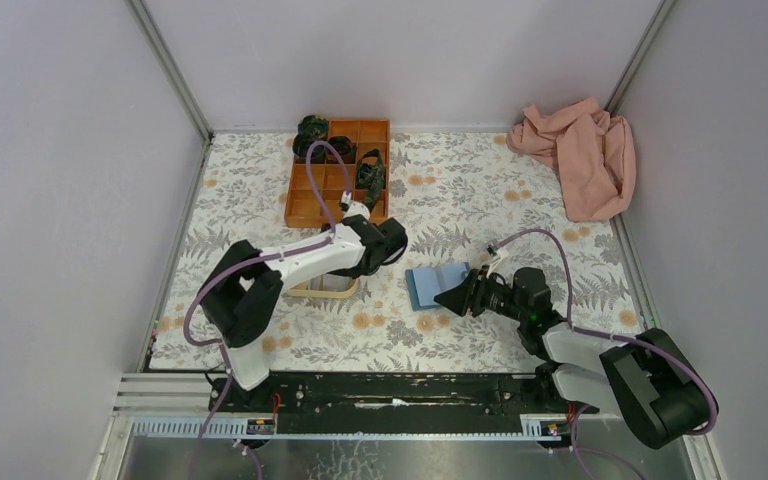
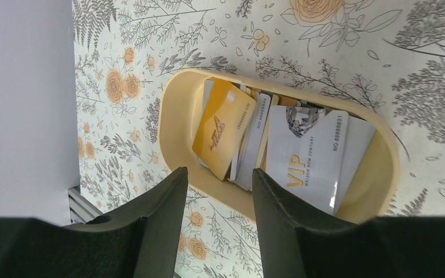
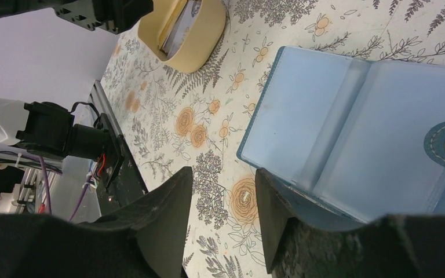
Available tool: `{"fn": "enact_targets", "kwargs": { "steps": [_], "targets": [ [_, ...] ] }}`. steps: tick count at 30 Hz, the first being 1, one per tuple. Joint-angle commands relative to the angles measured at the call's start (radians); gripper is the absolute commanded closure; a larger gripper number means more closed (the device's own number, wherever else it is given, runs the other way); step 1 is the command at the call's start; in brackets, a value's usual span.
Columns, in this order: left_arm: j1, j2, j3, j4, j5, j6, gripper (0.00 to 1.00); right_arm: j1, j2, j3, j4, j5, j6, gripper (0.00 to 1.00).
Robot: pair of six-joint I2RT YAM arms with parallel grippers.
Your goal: Take the credit cards out of the card holder
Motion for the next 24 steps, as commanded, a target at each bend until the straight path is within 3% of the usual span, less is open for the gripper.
{"fn": "enact_targets", "kwargs": {
  "steps": [1,5,11,17,21,24],
  "targets": [
    [-0.056,-0.087,0.046,-0.033,-0.045,-0.053,0.47,0.001,0.007,0.034,0.036,0.007,-0.018,0.49],
    [-0.148,-0.173,0.022,0.207,0.035,0.103,0.48,0.001,-0.018,0.029,0.000,0.057,-0.035,0.49],
    [-0.160,-0.339,-0.219,0.892,0.564,0.323,0.50,0.002,-0.150,0.024,-0.144,0.192,-0.099,0.47],
    [-0.141,-0.243,-0.246,1.120,0.701,0.412,0.51,0.002,-0.248,0.019,-0.247,0.327,-0.120,0.46],
    [-0.040,-0.164,-0.303,1.307,1.003,0.301,0.54,0.009,-0.338,0.029,-0.339,0.446,-0.141,0.35],
    [-0.003,-0.102,-0.342,1.386,1.063,0.227,0.58,0.010,-0.358,0.071,-0.481,0.588,-0.154,0.33]
  ]
}}
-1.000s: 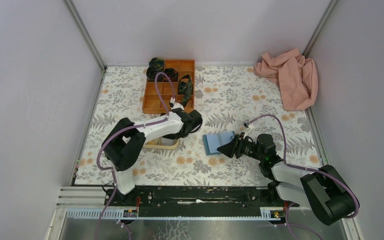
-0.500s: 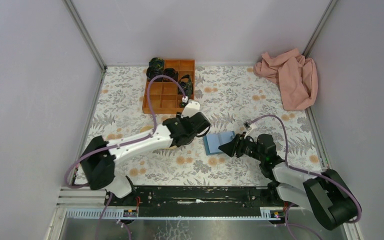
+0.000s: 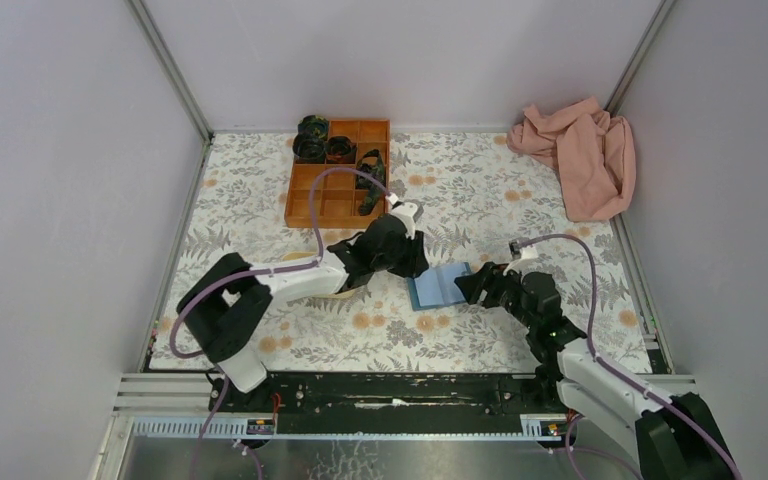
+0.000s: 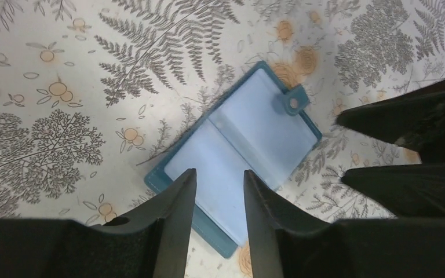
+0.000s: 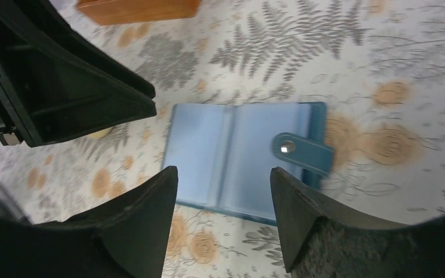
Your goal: Take the credit cards out of the card holder
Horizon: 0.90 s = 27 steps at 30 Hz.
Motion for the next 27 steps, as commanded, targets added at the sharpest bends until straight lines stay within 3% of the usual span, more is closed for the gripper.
{"fn": "enact_targets", "kwargs": {
  "steps": [1,7,14,17,27],
  "targets": [
    [0.055,0.074,-0.055,0.232,0.195,-0.077,0.58,0.008,-0.015,0.087,-0.191,0.239,-0.041,0.32],
    [0.056,0.086,-0.083,0.213,0.137,-0.051,0.55,0.008,0.189,0.188,-0.264,0.234,-0.048,0.35],
    [0.064,0.170,-0.007,0.101,0.118,-0.060,0.60,0.008,0.284,0.224,-0.263,0.173,-0.064,0.60],
    [0.071,0.200,0.009,0.090,0.140,-0.076,0.63,0.008,0.316,0.234,-0.260,0.140,-0.067,0.65],
    [0.088,0.219,0.014,0.083,0.164,-0.085,0.69,0.007,0.358,0.235,-0.194,-0.031,-0.102,0.64]
  ]
}}
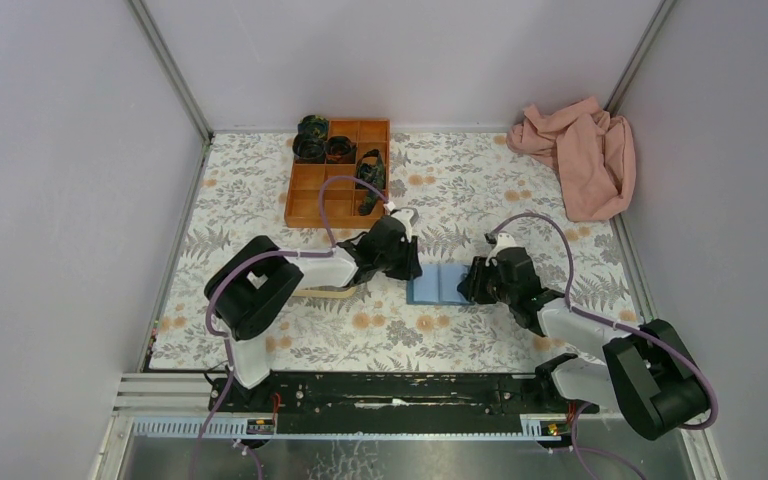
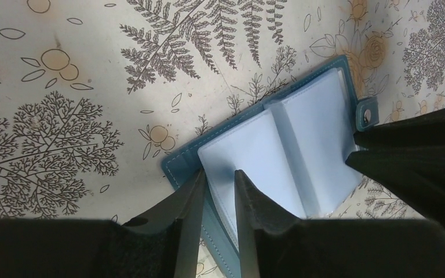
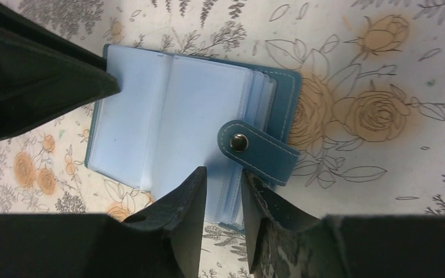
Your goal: Take the credit cards out of the card holder
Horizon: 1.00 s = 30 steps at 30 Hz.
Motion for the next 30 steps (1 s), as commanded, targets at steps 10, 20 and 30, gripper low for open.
{"fn": "enact_targets", "kwargs": {
  "steps": [10,20,30],
  "targets": [
    [0.003,0.046,0.037,-0.010,0.071,-0.012,0.71,0.007,-0.043,-0.046,0.248,-0.270,0.000,0.61],
    [0.003,0.045,0.034,0.000,0.087,-0.020,0.71,0.007,-0.060,-0.103,0.439,-0.386,0.059,0.58],
    [0.005,-0.093,-0.066,0.093,0.018,-0.018,0.71,0.011,-0.007,-0.092,0.439,-0.388,0.067,0.55]
  ]
}}
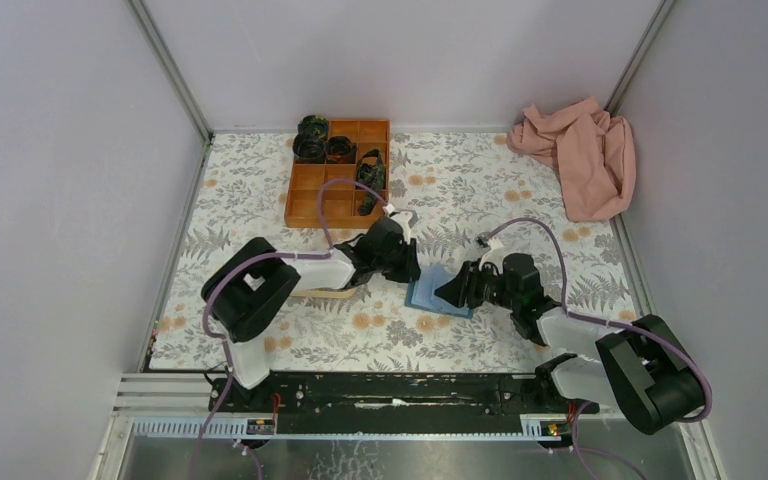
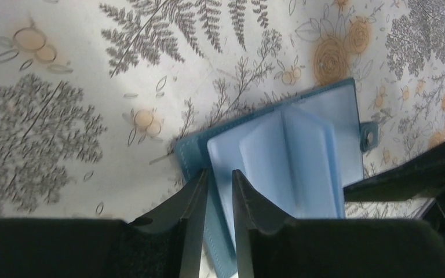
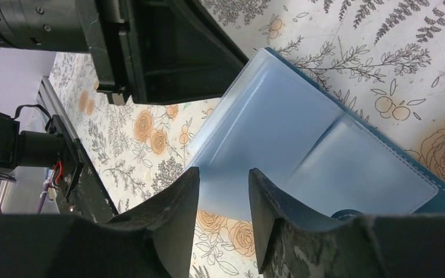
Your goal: Take the credit cards out of the card holder
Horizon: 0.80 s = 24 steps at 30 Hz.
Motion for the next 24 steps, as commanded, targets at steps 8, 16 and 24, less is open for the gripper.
{"fn": "enact_targets", "kwargs": {
  "steps": [8,16,24],
  "targets": [
    [-0.002,-0.368,-0.254,0.244,-0.270,0.013,0.59,0.007,-0.113,-0.015,-0.005,0.092,-0.012,0.49],
    [-0.003,-0.406,-0.286,0.329,-0.191,0.003,0.56,0.007,-0.226,-0.062,-0.042,0.236,0.013,0.48],
    [-0.003,-0.443,-0.317,0.340,-0.306,-0.044,0.46,0.007,-0.507,-0.134,-0.135,0.430,-0.004,0.24]
  ]
}}
